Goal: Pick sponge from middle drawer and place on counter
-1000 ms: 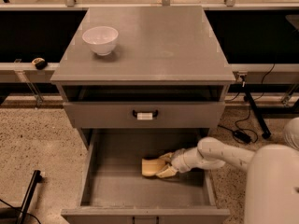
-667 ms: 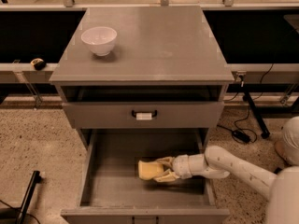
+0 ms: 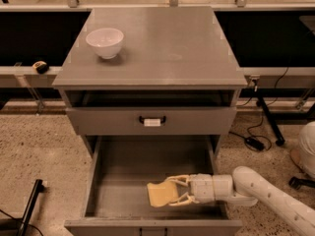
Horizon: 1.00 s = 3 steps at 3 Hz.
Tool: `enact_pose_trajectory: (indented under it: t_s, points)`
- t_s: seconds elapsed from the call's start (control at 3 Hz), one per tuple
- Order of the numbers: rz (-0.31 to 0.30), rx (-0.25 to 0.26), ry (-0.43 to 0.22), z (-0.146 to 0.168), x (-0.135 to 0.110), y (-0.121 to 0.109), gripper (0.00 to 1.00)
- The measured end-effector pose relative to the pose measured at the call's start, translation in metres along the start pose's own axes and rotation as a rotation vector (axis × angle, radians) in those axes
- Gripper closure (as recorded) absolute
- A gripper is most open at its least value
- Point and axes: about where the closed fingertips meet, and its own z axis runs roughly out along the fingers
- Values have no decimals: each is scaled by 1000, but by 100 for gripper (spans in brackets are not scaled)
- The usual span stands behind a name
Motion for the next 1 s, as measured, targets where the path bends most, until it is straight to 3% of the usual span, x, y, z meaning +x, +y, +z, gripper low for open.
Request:
enact_pose_trajectory:
  t_s: [0.33,0.67,1.0]
  points:
    - [-42,22,74,-16,-47,16,100]
    - [-30,-2,239,-34,-103,10,100]
    - [39,-50,382,-59,-157,-28,100]
